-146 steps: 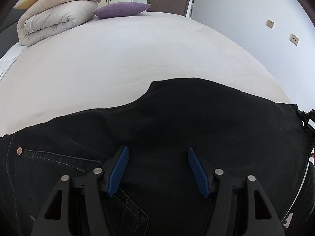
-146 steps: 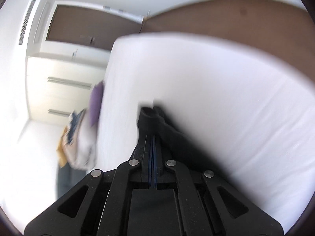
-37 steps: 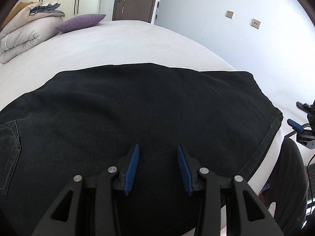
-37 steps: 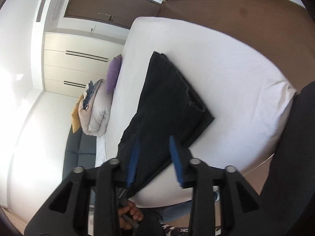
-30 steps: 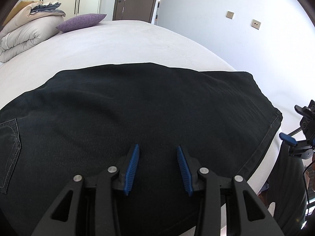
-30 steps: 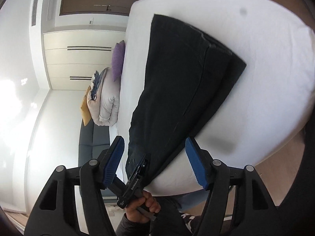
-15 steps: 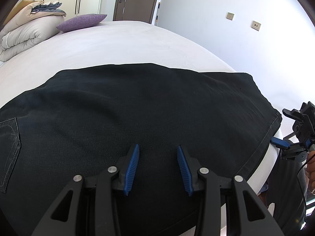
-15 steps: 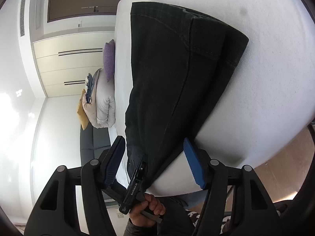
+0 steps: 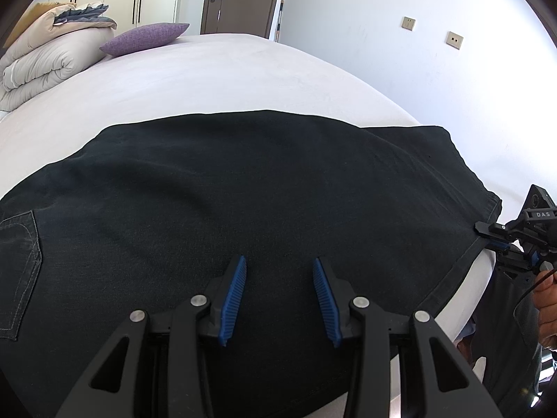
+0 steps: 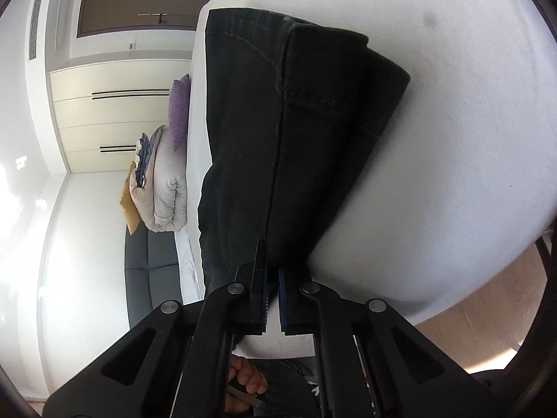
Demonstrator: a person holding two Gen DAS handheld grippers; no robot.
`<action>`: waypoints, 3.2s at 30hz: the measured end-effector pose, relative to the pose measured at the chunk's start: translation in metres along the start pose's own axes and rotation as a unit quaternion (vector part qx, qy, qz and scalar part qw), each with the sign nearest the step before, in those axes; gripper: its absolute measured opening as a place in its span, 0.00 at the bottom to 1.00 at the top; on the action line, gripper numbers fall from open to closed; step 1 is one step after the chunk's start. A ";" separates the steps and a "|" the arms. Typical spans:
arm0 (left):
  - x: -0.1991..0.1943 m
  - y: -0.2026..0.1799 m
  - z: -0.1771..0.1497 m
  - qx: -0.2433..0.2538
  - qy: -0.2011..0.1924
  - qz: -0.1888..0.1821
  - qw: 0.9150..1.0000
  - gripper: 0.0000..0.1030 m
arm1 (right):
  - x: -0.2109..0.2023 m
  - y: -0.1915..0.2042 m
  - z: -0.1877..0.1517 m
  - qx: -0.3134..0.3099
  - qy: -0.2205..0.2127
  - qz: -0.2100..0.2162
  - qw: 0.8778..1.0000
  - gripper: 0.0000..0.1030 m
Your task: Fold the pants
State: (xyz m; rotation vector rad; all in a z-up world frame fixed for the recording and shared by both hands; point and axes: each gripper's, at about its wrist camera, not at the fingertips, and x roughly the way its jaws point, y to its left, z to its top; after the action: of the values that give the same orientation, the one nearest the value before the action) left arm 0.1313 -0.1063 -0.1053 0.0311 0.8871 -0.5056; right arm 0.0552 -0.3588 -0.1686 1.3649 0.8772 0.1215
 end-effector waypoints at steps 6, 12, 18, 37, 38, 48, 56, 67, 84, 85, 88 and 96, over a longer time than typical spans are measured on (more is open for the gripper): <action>-0.007 -0.010 0.003 0.001 0.004 0.002 1.000 0.42 | 0.000 -0.009 0.005 0.010 0.014 0.025 1.000 0.03; 0.008 -0.034 0.020 0.038 0.009 -0.013 0.999 0.45 | -0.008 -0.007 0.014 0.015 0.017 0.025 0.999 0.06; 0.020 -0.028 0.015 0.027 0.008 -0.032 0.999 0.49 | -0.056 -0.011 0.027 0.032 -0.041 -0.019 0.998 0.06; 0.025 -0.037 0.013 0.018 0.010 -0.038 0.999 0.59 | 0.064 0.062 0.061 -0.081 0.062 -0.051 0.993 0.02; 0.025 -0.035 0.013 0.016 0.010 -0.041 0.999 0.59 | 0.064 0.051 0.065 -0.071 0.060 -0.036 0.995 0.00; 0.023 -0.032 0.009 0.009 0.002 -0.048 0.999 0.57 | -0.102 0.021 0.123 -0.060 -0.197 -0.104 0.973 0.05; 0.021 -0.032 0.012 -0.011 0.003 -0.049 0.999 0.57 | -0.114 0.006 0.077 -0.036 -0.131 -0.052 0.989 0.05; 0.019 -0.028 0.010 -0.017 0.000 -0.055 0.998 0.57 | -0.105 -0.011 0.044 0.010 -0.161 -0.012 0.987 0.82; 0.018 -0.028 0.009 -0.019 -0.003 -0.054 0.998 0.57 | -0.067 -0.024 0.050 0.084 -0.118 0.072 0.987 0.63; 0.017 -0.027 0.009 -0.018 -0.003 -0.055 0.998 0.57 | -0.065 -0.025 0.051 0.089 -0.119 0.081 0.986 0.61; 0.015 -0.025 0.008 -0.020 -0.002 -0.058 0.998 0.57 | -0.061 -0.032 0.048 0.109 -0.127 0.102 0.981 0.55; 0.015 -0.024 0.007 -0.025 -0.001 -0.061 0.998 0.57 | -0.030 -0.015 0.065 0.092 -0.137 0.094 0.982 0.29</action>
State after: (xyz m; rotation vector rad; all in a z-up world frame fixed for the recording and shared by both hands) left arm 0.1342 -0.1350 -0.1082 -0.0693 0.9020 -0.5975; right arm 0.0675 -0.4307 -0.1705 1.5924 0.5373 -0.0046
